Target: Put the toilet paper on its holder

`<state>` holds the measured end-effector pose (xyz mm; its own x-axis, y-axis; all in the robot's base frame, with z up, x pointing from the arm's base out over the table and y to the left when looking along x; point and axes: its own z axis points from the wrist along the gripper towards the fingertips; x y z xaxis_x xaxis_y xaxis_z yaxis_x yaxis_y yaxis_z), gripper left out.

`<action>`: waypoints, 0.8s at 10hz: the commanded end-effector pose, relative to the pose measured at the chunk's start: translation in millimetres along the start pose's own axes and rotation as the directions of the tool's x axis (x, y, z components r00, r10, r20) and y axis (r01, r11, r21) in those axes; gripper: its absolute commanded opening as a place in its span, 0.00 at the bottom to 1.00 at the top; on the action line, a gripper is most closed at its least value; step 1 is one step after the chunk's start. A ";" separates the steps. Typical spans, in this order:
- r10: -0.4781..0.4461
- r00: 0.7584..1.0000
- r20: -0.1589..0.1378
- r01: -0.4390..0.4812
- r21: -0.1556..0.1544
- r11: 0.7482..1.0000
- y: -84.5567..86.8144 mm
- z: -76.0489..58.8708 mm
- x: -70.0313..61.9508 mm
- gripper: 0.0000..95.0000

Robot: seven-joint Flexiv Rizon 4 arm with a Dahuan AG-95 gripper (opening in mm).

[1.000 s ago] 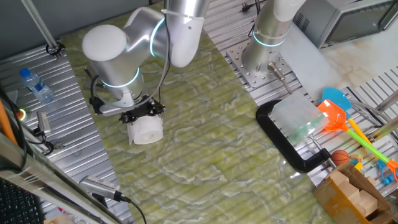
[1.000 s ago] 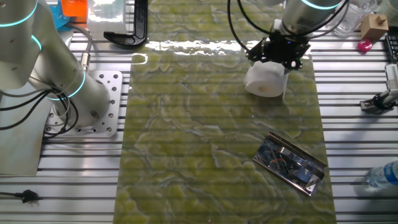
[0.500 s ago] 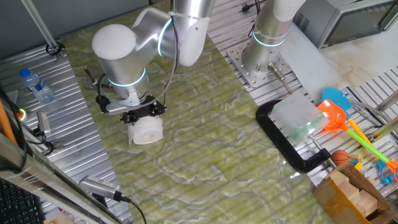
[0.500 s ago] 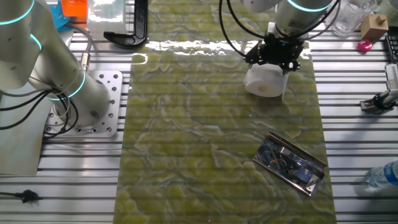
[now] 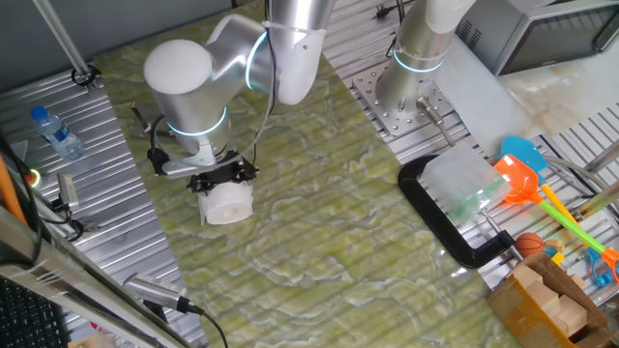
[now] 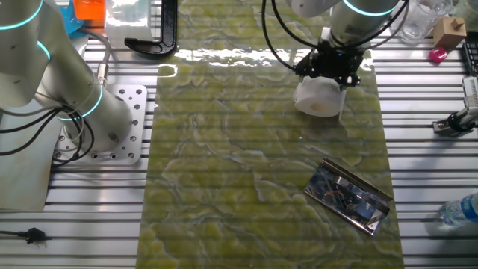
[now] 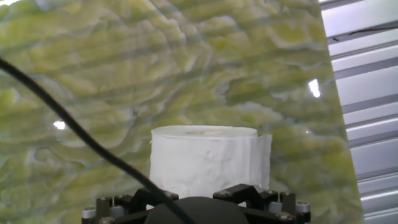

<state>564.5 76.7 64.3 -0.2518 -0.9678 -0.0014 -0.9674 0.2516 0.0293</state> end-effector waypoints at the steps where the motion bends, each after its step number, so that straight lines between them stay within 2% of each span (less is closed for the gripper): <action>1: 0.030 1.000 0.001 -0.030 0.010 1.000 -2.5 1.5 3.6 1.00; 4: 0.048 0.999 0.005 -0.048 0.013 0.999 -5.1 1.4 5.0 1.00; 8: 0.073 0.997 0.015 -0.073 0.020 0.997 -11.8 5.3 -2.0 1.00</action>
<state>577.0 76.0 56.9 -0.3228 -0.9464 -0.0123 -0.9465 0.3227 0.0094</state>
